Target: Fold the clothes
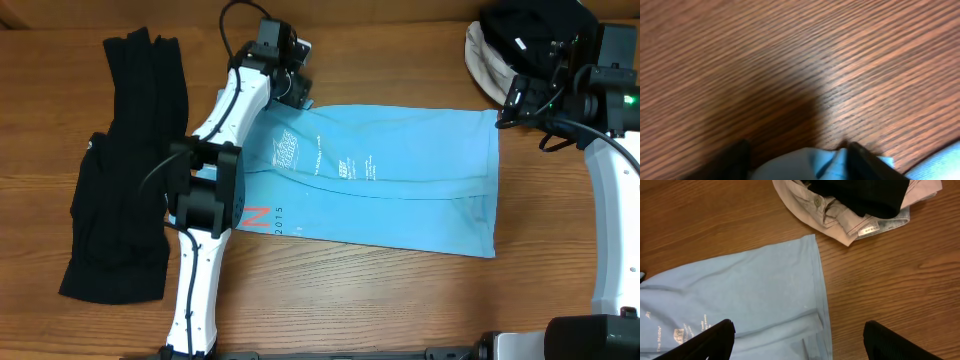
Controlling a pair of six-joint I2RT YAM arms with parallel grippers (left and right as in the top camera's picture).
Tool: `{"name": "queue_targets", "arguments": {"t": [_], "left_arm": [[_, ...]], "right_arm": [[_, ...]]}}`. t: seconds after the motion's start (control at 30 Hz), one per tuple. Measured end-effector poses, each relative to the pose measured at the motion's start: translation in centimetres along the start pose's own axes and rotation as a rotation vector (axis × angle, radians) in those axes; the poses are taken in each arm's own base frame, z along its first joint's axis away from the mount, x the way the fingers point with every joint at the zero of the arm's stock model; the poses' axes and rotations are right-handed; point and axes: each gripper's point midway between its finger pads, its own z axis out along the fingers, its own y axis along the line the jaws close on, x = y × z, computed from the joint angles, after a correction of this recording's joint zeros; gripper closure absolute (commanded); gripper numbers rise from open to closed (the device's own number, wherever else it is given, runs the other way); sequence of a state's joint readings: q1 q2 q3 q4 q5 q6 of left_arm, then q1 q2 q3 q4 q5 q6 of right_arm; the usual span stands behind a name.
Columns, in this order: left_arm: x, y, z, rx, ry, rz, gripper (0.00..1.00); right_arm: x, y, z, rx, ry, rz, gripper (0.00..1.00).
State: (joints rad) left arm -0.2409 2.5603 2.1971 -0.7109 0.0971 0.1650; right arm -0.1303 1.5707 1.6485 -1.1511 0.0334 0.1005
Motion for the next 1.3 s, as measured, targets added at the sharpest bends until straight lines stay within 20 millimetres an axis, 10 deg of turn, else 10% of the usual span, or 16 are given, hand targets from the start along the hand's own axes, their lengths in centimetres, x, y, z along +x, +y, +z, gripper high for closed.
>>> {"name": "queue_targets", "arguments": {"t": [0.3,0.57,0.87,1.3], "left_arm": [[-0.1,0.0,0.0,-0.002,-0.005,0.002,0.96],[-0.6,1.9,-1.3,-0.114,0.017,-0.041,0.96],[-3.8,3.3,-9.0,-0.208,0.014,-0.106,0.96],[3.4,1.6,-15.2,-0.201,0.334,-0.256,0.96]], "right_arm": [[-0.2,0.0,0.0,-0.001,-0.007,0.0,0.18],[-0.4,0.1,0.0,-0.003,-0.016,0.0,0.19],[-0.6,0.1,0.0,-0.004,-0.025,0.0,0.2],[-0.2,0.2,0.0,-0.009,-0.009,0.0,0.2]]}}
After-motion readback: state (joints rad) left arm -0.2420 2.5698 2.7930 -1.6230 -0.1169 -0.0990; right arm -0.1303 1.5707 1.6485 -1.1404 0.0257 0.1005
